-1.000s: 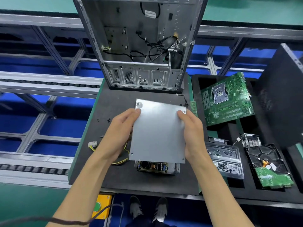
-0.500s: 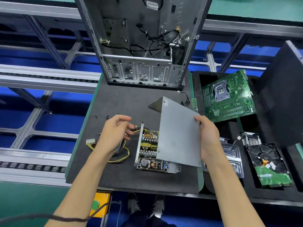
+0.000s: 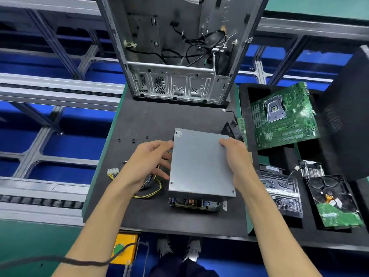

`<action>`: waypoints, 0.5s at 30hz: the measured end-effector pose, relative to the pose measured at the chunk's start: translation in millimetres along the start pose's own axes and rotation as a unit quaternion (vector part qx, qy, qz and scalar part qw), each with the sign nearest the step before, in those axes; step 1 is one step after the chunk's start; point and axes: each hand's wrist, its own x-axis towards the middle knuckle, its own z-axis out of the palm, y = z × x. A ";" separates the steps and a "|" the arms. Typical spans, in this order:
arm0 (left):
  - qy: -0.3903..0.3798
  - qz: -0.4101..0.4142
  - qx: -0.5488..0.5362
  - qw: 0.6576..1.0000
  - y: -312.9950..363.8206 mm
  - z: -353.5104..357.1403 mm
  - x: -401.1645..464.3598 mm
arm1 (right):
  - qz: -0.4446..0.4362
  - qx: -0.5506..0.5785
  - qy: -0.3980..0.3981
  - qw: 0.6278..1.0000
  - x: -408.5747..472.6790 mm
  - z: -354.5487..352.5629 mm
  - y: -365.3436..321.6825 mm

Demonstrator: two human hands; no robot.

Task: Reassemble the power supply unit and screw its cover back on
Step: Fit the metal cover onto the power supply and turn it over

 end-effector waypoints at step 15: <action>-0.057 -0.006 0.041 0.998 -2.6 -1.2 -9.5 | -0.010 -0.031 -0.005 0.999 -8.3 -4.9 -1.5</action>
